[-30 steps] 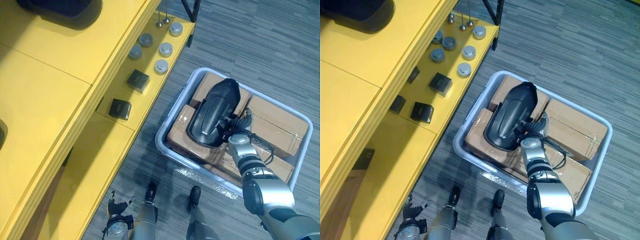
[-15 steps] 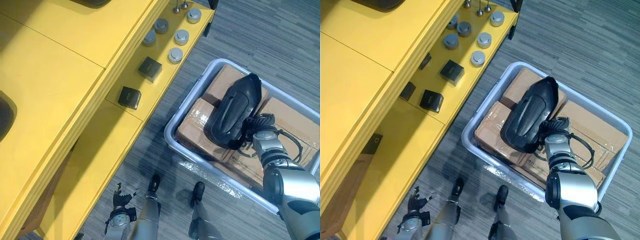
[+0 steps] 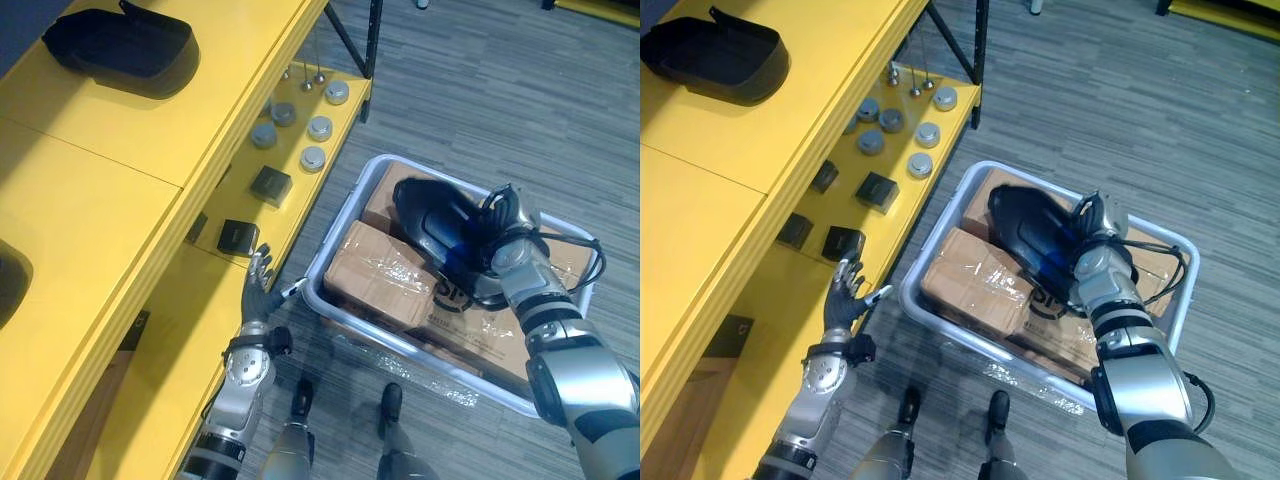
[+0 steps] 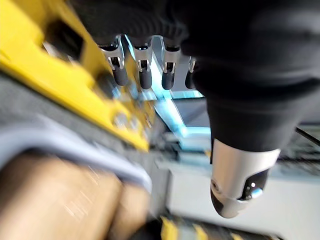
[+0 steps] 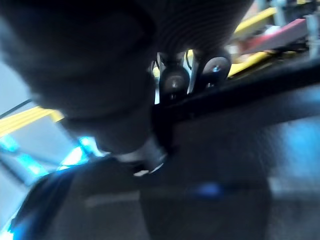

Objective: Walk over and take plastic housings, then place them on the shelf

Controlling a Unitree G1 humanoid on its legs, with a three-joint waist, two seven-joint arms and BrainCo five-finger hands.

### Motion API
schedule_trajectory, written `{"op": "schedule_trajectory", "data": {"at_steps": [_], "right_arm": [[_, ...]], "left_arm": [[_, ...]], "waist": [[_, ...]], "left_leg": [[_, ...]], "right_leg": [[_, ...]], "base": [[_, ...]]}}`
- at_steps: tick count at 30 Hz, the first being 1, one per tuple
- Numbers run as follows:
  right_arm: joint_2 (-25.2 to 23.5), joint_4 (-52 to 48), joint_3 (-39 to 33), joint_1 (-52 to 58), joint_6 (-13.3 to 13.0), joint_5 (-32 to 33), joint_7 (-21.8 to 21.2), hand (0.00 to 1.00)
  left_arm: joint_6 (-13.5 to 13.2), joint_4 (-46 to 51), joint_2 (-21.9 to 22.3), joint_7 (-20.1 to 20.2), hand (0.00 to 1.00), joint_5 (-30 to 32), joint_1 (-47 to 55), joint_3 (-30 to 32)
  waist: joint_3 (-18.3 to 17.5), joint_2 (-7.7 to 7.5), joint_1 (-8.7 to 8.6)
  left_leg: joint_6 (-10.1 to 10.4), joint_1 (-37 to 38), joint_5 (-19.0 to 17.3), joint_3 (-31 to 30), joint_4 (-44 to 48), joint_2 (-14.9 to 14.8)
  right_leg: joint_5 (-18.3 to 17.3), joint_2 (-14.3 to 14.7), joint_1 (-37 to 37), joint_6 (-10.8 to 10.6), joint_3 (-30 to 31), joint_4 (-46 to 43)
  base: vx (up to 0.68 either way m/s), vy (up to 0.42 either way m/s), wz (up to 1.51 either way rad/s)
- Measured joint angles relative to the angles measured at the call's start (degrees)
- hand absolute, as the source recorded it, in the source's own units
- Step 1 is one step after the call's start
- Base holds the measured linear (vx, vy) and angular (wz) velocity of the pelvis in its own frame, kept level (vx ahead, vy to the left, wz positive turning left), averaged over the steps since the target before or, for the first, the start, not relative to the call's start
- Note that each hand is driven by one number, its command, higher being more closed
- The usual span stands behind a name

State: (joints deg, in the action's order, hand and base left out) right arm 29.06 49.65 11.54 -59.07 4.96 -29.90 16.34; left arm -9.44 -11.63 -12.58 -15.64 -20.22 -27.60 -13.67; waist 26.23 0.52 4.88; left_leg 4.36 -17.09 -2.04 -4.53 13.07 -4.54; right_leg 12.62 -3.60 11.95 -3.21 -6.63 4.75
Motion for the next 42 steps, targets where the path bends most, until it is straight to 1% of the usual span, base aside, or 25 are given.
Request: {"op": "schedule_trajectory", "data": {"at_steps": [1,2,3,5,6,7,8,9,10,14,15,16,17,18,19,20,21,22,24,26,27,30,32,39,42], "right_arm": [[-1.2,-4.1,1.6,1.1,-0.5,-0.2,-0.5,1.0],[-1.7,-6.6,2.9,1.6,-1.3,-0.2,-0.7,1.0],[-2.6,-9.7,3.9,2.0,-1.9,-0.5,-0.7,1.0],[-2.7,-13.3,4.8,3.1,-2.4,-2.1,-0.6,1.0],[-2.9,-13.9,5.2,3.5,-2.4,-2.2,-0.6,1.0],[-3.0,-15.2,5.4,4.5,-2.4,-2.3,-0.6,1.0],[-3.2,-15.7,5.4,5.1,-2.4,-2.4,-0.5,1.0],[-5.9,-16.6,5.4,7.7,-2.3,-2.6,0.2,1.0],[-6.9,-16.6,5.4,7.8,-2.2,-2.6,0.4,1.0],[-7.8,-17.0,5.4,8.0,-2.0,-2.6,0.7,1.0],[-8.4,-17.4,5.0,8.2,-1.7,-2.7,1.0,1.0],[-9.9,-17.5,4.0,8.4,-1.2,-3.5,1.9,1.0],[-11.0,-17.6,2.8,8.9,-1.1,-4.1,3.4,1.0],[-11.5,-17.6,2.0,9.2,-1.1,-4.2,4.2,1.0],[-12.0,-17.6,1.5,9.8,-0.8,-4.2,5.3,1.0],[-12.2,-17.6,1.5,10.2,-0.8,-4.2,5.9,1.0],[-12.7,-17.6,1.4,10.4,-0.8,-4.3,6.9,1.0],[-13.0,-17.6,1.3,10.5,-0.8,-4.4,7.5,1.0],[-13.8,-18.0,0.0,10.9,-0.8,-4.4,9.1,1.0],[-13.9,-19.2,-0.4,11.9,-0.8,-4.4,10.1,1.0],[-14.2,-19.7,-0.4,12.3,-0.8,-4.4,10.8,1.0],[-14.9,-19.9,-0.7,12.3,-0.8,-4.4,11.8,1.0],[-16.3,-20.1,-2.6,12.3,-0.8,-4.4,12.3,1.0],[-18.7,-22.8,-4.4,12.3,-0.5,-4.4,14.2,1.0],[-20.7,-24.9,-4.7,12.4,-0.4,-4.3,14.4,1.0]], "left_arm": [[-0.2,-3.7,-1.0,1.5,0.0,-5.4,-4.6,-2.0],[-0.3,-6.5,-1.3,2.4,0.0,-8.4,-7.8,-3.0],[-0.4,-9.0,-1.4,3.0,0.0,-12.1,-10.8,-3.7],[-0.4,-11.7,-0.2,4.2,0.0,-16.8,-13.5,-5.5],[-0.3,-13.0,0.3,4.8,0.0,-18.2,-13.9,-6.4],[0.2,-14.7,1.1,5.0,0.0,-21.0,-14.2,-7.6],[0.5,-15.5,1.3,5.0,0.0,-22.1,-14.2,-8.1],[1.4,-20.3,2.8,4.6,0.0,-25.8,-14.2,-8.2],[1.4,-20.9,2.8,4.5,0.0,-25.8,-14.2,-8.2],[1.4,-21.6,3.5,4.2,0.0,-25.8,-14.2,-8.2],[1.4,-21.0,4.0,3.2,0.0,-25.7,-13.7,-8.1],[0.9,-17.3,5.3,1.0,0.0,-25.5,-11.7,-7.0],[-0.5,-13.2,7.8,-2.0,0.0,-24.1,-9.5,-6.2],[-1.4,-11.5,9.3,-3.7,0.0,-22.4,-8.5,-5.7],[-3.4,-9.3,11.2,-6.1,0.0,-19.8,-7.2,-5.6],[-4.0,-8.9,12.0,-7.6,0.0,-17.4,-6.8,-5.6],[-4.3,-8.9,12.4,-10.2,0.0,-13.0,-6.5,-5.6],[-4.4,-8.8,12.4,-11.2,0.0,-11.2,-6.3,-5.5],[-4.4,-8.1,12.4,-14.1,0.0,-5.1,-5.4,-4.4],[-4.2,-7.5,12.4,-15.4,0.0,-1.4,-4.4,-3.6],[-3.8,-7.0,12.3,-16.6,0.0,1.7,-3.1,-3.3],[-3.2,-6.8,12.4,-16.8,0.0,3.6,-1.6,-3.5],[-3.2,-6.8,12.5,-16.8,0.0,3.6,-1.0,-3.6],[-2.6,-6.8,13.0,-16.3,0.0,3.3,1.2,-3.6],[-2.4,-7.0,13.0,-12.5,0.0,-3.1,1.6,-4.2]], "waist": [[-1.8,-0.23,-1.24],[-2.7,-0.61,-2.08],[-3.6,-1.3,-3.13],[-4.8,-1.98,-4.75],[-5.4,-2.35,-5.14],[-6.1,-2.76,-5.39],[-6.5,-2.96,-5.41],[-8.1,-3.32,-5.5],[-8.5,-3.28,-5.57],[-10.1,-3.28,-5.47],[-10.6,-3.28,-5.46],[-11.2,-3.29,-5.6],[-11.5,-3.29,-5.43],[-11.6,-3.29,-5.31],[-11.6,-3.29,-5.06],[-11.8,-3.29,-4.91],[-12.4,-3.32,-4.8],[-12.6,-3.31,-4.8],[-12.9,-3.32,-4.71],[-13.0,-3.34,-4.2],[-13.4,-3.35,-4.12],[-13.9,-3.66,-4.07],[-14.1,-3.92,-4.08],[-14.8,-4.66,-4.02],[-15.0,-4.9,-4.08]], "left_leg": [[0.0,0.4,0.0,0.6,-0.5,-0.2],[0.0,0.7,0.0,1.1,-0.8,-0.3],[0.0,1.1,0.0,1.6,-1.0,-0.5],[0.1,1.3,-0.1,1.8,-1.1,-0.7],[0.2,1.4,-0.2,2.0,-1.2,-0.8],[0.2,1.9,-0.2,2.5,-1.5,-1.0],[0.2,2.0,-0.2,2.8,-1.6,-1.1],[0.4,2.5,-0.1,3.3,-1.9,-1.1],[0.4,2.6,-0.1,3.5,-1.9,-1.1],[0.4,2.7,-0.1,3.5,-2.1,-1.0],[0.4,2.8,0.0,3.5,-2.2,-1.0],[0.4,2.9,0.0,3.3,-2.5,-0.9],[0.4,3.3,0.1,3.3,-2.9,-0.8],[0.4,3.6,0.1,3.2,-3.0,-0.8],[0.4,4.3,0.1,3.0,-3.2,-0.8],[0.4,4.6,0.1,2.9,-3.3,-0.7],[0.3,4.6,0.1,2.9,-3.3,-0.7],[0.3,4.6,0.1,3.0,-3.4,-0.7],[0.2,4.9,0.5,2.9,-4.0,-0.5],[0.3,5.4,0.9,2.9,-4.9,-0.5],[0.4,5.7,1.5,2.8,-5.8,-0.5],[0.6,6.4,2.3,2.7,-7.5,-0.6],[0.8,6.5,2.6,2.7,-7.9,-0.6],[0.7,7.3,2.9,2.7,-8.9,-0.6],[0.7,7.6,2.9,2.7,-9.0,-0.6]], "right_leg": [[0.0,0.0,0.1,0.0,0.2,0.0],[0.0,0.0,0.2,0.0,0.6,0.0],[0.0,0.1,0.2,0.0,1.4,0.0],[0.0,0.3,0.2,0.0,1.4,0.0],[0.0,0.4,0.2,0.0,1.5,0.0],[0.0,0.5,0.1,0.0,1.6,0.0],[0.0,0.5,0.1,0.0,1.8,0.0],[0.0,0.6,0.1,0.0,2.6,0.0],[0.0,0.6,0.1,0.0,2.6,0.0],[0.0,0.5,0.1,0.0,2.6,0.0],[0.0,0.5,0.1,0.0,2.6,0.0],[0.0,0.4,0.1,0.0,2.6,0.0],[0.0,0.3,-0.2,0.0,2.6,0.0],[0.0,0.3,-0.4,0.0,2.6,0.0],[0.0,0.3,-1.1,0.0,2.5,0.0],[0.0,0.3,-1.4,0.0,2.4,0.0],[0.0,0.3,-1.4,0.0,2.4,0.0],[-0.1,0.2,-1.4,0.0,2.5,0.1],[-0.3,0.1,-1.4,-0.2,2.4,0.1],[-0.6,0.1,-1.4,-0.5,2.4,0.1],[-0.7,0.1,-1.4,-0.5,2.3,0.1],[-0.8,0.1,-1.5,-0.4,2.0,0.1],[-0.8,0.1,-1.5,-0.3,1.7,0.1],[-0.6,0.1,-1.8,-0.1,1.7,0.0],[-0.7,0.1,-2.0,-0.1,1.7,0.0]], "base": [[0.03,0.021,-0.27],[0.04,0.029,-0.33],[0.04,0.031,-0.23],[0.03,0.02,-0.13],[0.03,0.02,-0.12],[0.02,0.02,-0.13],[0.0,0.078,-0.21],[-0.01,0.094,-0.17],[-0.01,0.093,-0.13],[0.02,0.043,0.0],[0.03,0.047,0.0],[0.04,0.048,0.01],[0.05,0.06,0.02],[0.04,0.042,0.05],[0.03,0.051,0.06],[0.01,0.049,0.04],[-0.01,0.054,0.01],[-0.02,0.047,0.0],[-0.01,0.017,0.01],[0.0,0.0,0.0],[0.0,0.0,0.0],[0.01,0.018,0.04],[0.03,0.023,0.06],[0.04,0.053,-0.01],[0.03,0.071,-0.01]]}}
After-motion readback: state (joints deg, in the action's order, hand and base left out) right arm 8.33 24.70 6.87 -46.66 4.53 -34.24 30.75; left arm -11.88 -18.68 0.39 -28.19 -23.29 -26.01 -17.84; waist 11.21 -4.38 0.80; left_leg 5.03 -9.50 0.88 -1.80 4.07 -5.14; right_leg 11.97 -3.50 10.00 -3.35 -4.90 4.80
